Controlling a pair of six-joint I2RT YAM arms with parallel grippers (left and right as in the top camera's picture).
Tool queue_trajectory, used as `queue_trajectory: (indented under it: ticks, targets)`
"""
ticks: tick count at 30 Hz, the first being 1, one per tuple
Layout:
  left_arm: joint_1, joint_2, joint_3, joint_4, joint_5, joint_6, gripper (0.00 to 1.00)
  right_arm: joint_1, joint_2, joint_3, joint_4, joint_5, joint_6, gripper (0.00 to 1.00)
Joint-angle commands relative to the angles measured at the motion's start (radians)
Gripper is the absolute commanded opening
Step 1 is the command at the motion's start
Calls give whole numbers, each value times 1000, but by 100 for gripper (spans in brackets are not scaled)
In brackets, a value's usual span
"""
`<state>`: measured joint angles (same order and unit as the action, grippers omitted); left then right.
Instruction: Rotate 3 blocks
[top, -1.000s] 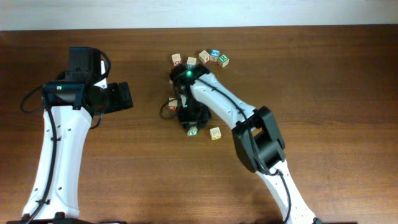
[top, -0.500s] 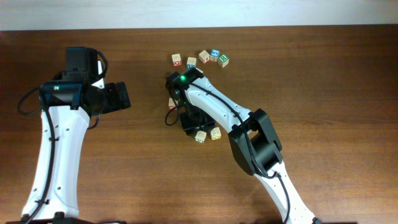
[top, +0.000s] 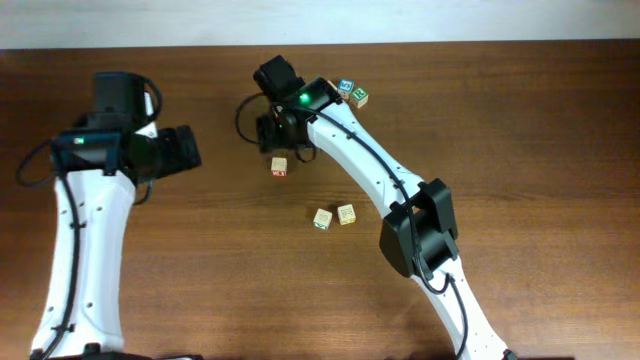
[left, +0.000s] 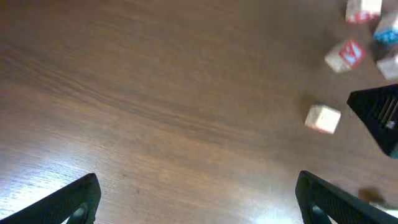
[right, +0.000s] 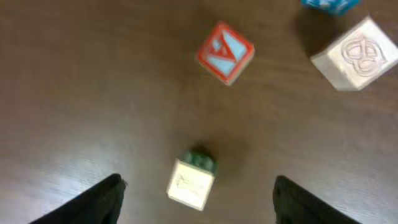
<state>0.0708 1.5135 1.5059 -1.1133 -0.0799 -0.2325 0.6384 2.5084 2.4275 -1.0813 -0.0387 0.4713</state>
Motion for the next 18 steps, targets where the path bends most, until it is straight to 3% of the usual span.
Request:
queue_trajectory:
  ticks: [1, 5, 10, 18]
  targets:
    - [43, -1, 36, -7, -14, -29, 99, 11, 18, -66, 47, 60, 145, 77]
    - [60, -1, 36, -10, -15, -29, 99, 12, 18, -147, 103, 66, 148, 66]
    - [63, -1, 36, -10, -14, -29, 99, 32, 18, -221, 166, 66, 147, 64]
    - [63, -1, 36, -21, -14, -29, 99, 57, 18, -229, 175, 67, 147, 52]
